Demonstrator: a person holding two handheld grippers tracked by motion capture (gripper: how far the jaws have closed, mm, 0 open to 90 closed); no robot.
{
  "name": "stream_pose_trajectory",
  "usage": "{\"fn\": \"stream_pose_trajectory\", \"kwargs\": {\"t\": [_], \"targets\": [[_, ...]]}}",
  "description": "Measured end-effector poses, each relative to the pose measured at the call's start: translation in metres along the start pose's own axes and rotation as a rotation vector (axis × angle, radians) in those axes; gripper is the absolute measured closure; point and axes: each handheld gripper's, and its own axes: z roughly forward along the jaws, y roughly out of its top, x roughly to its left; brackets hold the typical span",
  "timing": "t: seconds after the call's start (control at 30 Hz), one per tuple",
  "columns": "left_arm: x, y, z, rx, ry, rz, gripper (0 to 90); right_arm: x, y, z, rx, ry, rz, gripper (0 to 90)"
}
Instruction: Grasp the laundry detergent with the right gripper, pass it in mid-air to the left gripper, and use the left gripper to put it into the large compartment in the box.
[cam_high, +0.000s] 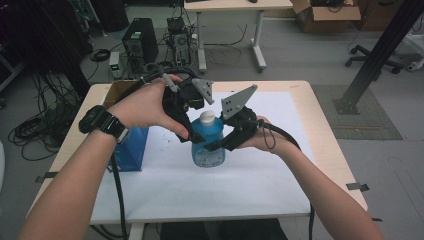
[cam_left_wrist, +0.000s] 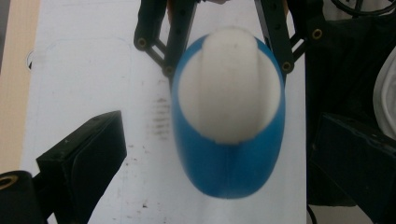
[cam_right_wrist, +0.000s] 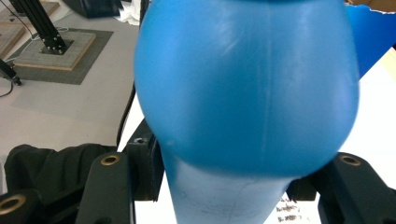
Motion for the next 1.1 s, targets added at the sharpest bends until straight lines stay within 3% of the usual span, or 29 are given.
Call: {"fn": "stream_pose_trajectory", "kwargs": {"t": [0.43,0.87,1.1], "targets": [[0.000,0.006,0.009,0.020,-0.015,0.008,10.1,0.003,0.002,0.000,-0.007,0.002,-0.001,42.2],[-0.002,0.010,0.015,0.033,-0.038,0.029,23.0,0.004,0.000,-0.001,-0.008,-0.002,-0.003,42.2],[-0.002,0.012,0.016,0.035,-0.039,0.019,25.2,0.004,-0.001,-0.001,-0.009,-0.003,-0.002,42.2]]}}
